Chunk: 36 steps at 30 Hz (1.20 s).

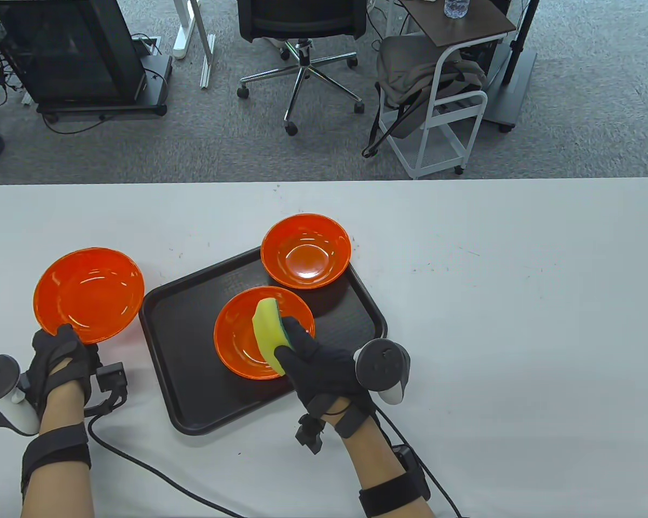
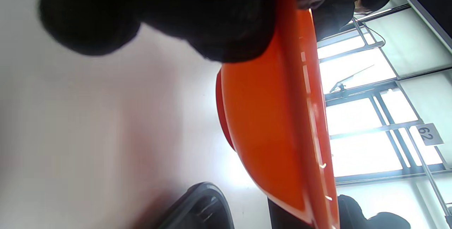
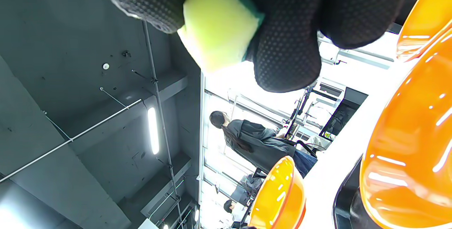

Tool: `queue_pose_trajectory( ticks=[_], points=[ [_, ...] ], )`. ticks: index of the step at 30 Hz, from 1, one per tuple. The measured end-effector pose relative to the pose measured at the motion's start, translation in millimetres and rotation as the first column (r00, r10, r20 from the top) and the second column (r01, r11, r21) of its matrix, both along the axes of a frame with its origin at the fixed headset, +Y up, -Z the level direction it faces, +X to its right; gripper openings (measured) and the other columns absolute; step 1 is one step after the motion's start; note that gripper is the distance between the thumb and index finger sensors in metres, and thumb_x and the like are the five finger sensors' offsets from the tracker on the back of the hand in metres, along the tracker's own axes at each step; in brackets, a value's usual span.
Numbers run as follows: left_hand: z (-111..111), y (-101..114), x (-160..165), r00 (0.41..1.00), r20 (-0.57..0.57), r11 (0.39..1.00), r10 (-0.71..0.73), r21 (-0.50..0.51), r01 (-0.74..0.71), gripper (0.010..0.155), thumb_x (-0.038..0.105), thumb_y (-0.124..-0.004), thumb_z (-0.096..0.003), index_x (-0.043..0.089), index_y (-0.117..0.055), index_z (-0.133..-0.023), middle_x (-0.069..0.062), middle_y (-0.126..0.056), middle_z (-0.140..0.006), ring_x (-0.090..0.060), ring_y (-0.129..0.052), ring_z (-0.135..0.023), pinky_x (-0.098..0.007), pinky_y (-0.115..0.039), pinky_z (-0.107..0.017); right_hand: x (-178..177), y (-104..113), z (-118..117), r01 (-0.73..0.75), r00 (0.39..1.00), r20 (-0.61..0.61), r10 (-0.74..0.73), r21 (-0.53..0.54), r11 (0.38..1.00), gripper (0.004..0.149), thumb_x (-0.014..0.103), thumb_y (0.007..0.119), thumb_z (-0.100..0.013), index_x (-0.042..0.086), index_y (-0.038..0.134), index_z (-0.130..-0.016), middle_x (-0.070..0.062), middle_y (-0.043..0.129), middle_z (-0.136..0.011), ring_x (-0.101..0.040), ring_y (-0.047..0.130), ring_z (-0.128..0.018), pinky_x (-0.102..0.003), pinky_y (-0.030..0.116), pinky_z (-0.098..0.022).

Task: Wipe bowl with sponge

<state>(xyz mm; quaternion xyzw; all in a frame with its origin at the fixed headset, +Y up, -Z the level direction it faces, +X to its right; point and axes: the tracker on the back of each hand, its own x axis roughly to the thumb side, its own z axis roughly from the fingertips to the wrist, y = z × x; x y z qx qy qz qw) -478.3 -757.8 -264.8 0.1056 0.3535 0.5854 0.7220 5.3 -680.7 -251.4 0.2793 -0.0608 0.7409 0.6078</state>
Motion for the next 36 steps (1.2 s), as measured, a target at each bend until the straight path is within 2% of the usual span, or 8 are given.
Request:
queue_pose_trajectory(
  ticks=[5, 20, 23, 26, 30, 36],
  points=[
    [0.5, -13.8, 1.5, 1.0, -0.017, 0.999, 0.01, -0.051, -0.011, 0.068, 0.042, -0.07, -0.053, 0.005, -0.041, -0.102, -0.011, -0.09, -0.058, -0.017, -0.096, -0.026, -0.044, -0.087, -0.034, 0.8, -0.1, -0.3, 0.008, 1.0, 0.002, -0.008, 0.0, 1.0, 0.055, 0.035, 0.074, -0.058, 0.0, 0.053, -0.095, -0.028, 0.082, -0.086, -0.038, 0.1, -0.061, -0.059, 0.077, -0.047],
    [0.3, -29.5, 1.2, 0.996, -0.028, 0.992, 0.081, -0.094, -0.083, 0.069, 0.041, -0.07, -0.0533, 0.005, -0.039, -0.103, -0.012, -0.089, -0.06, -0.018, -0.097, -0.028, -0.045, -0.087, -0.035, 1.2, -0.4, 0.1, 0.017, 1.0, 0.0, -0.017, 0.006, 1.0, 0.055, 0.035, 0.074, -0.058, 0.0, 0.053, -0.095, -0.027, 0.082, -0.086, -0.038, 0.1, -0.061, -0.059, 0.077, -0.047],
    [0.5, -28.0, 2.2, 0.996, -0.01, 0.99, 0.087, -0.114, -0.088, 0.072, 0.041, -0.07, -0.0537, 0.006, -0.032, -0.104, -0.011, -0.088, -0.064, -0.019, -0.098, -0.033, -0.046, -0.087, -0.037, 0.9, -0.5, 0.3, 0.014, 1.0, -0.003, -0.014, 0.007, 1.0, 0.055, 0.035, 0.074, -0.058, 0.0, 0.053, -0.095, -0.027, 0.082, -0.086, -0.037, 0.1, -0.061, -0.059, 0.077, -0.047],
    [0.5, -25.0, 3.5, 0.994, 0.038, 0.984, 0.098, -0.153, -0.091, 0.082, 0.047, -0.072, -0.0538, 0.007, -0.02, -0.103, -0.012, -0.085, -0.07, -0.022, -0.097, -0.038, -0.047, -0.085, -0.039, 0.7, -0.8, 0.4, 0.015, 1.0, -0.004, -0.015, 0.007, 1.0, 0.055, 0.035, 0.074, -0.058, 0.0, 0.053, -0.095, -0.027, 0.082, -0.086, -0.037, 0.1, -0.061, -0.059, 0.077, -0.047],
    [-0.6, -14.3, 6.6, 0.992, 0.13, 0.971, -0.004, -0.235, 0.035, 0.092, 0.055, -0.074, -0.053, 0.008, -0.011, -0.1, -0.016, -0.084, -0.073, -0.024, -0.097, -0.04, -0.048, -0.085, -0.04, 0.8, -1.1, 0.6, 0.014, 1.0, -0.004, -0.014, 0.005, 1.0, 0.055, 0.035, 0.074, -0.058, 0.0, 0.053, -0.095, -0.027, 0.082, -0.086, -0.038, 0.1, -0.061, -0.059, 0.077, -0.047],
    [1.7, -0.4, 8.5, 0.986, 0.165, 0.971, -0.033, -0.23, 0.07, 0.095, 0.057, -0.075, -0.0521, 0.01, -0.008, -0.099, -0.017, -0.084, -0.073, -0.024, -0.097, -0.039, -0.049, -0.085, -0.038, 1.0, -1.8, 0.5, 0.007, 1.0, -0.004, -0.007, 0.003, 1.0, 0.055, 0.035, 0.074, -0.058, 0.0, 0.053, -0.095, -0.028, 0.082, -0.086, -0.037, 0.1, -0.061, -0.059, 0.077, -0.047]
  ],
)
